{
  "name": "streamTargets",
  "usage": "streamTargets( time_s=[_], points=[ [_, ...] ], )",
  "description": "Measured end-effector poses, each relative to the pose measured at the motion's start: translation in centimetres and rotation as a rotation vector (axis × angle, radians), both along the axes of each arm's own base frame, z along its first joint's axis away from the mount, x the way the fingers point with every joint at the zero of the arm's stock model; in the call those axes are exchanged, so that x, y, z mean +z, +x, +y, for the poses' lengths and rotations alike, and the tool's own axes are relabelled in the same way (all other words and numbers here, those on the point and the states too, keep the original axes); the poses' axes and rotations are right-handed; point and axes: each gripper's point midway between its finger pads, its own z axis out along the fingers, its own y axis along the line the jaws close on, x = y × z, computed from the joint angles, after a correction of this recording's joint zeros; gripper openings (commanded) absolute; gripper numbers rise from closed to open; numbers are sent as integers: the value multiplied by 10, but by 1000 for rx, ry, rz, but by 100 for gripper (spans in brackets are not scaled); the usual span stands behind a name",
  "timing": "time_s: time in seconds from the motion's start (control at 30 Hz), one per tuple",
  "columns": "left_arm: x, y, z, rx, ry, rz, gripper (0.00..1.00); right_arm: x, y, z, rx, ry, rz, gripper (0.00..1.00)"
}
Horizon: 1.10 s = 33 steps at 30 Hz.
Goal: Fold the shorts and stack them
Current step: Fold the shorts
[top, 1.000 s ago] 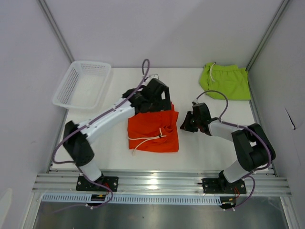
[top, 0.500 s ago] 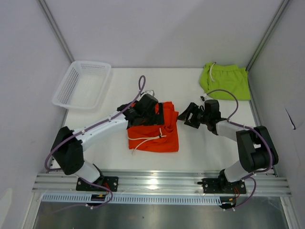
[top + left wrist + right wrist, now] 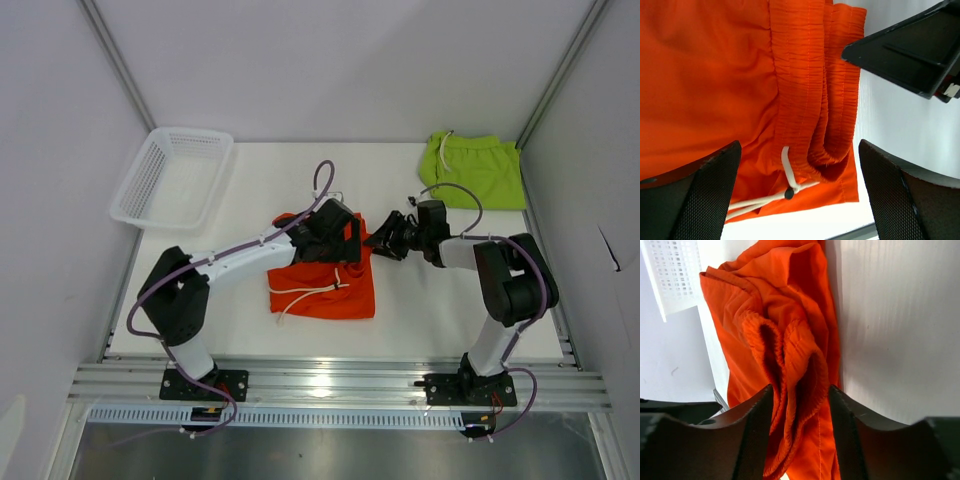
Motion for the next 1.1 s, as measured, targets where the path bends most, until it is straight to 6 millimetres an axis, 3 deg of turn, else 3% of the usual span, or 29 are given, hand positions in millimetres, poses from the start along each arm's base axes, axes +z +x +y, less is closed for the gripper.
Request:
streamTargets(
  time_s=[0.23,0.43,0.77,0.97,1.1],
  points=[
    [-21,6,-4,11,43,18,98,-11,3,12,16,0,31,25],
    [-52,4,-3,17,101,62,85,-8,5,17,28,-5,16,12],
    [-65,-10,-12,24,144,21,59,-6,4,22,50,-17,11,7],
    [-61,-20,-19,12,203,-64,43,-3,5,28,78,-24,-8,7],
    [-59,-24,-21,5,241,-106,40,-3,4,31,93,-26,-9,7]
  ],
)
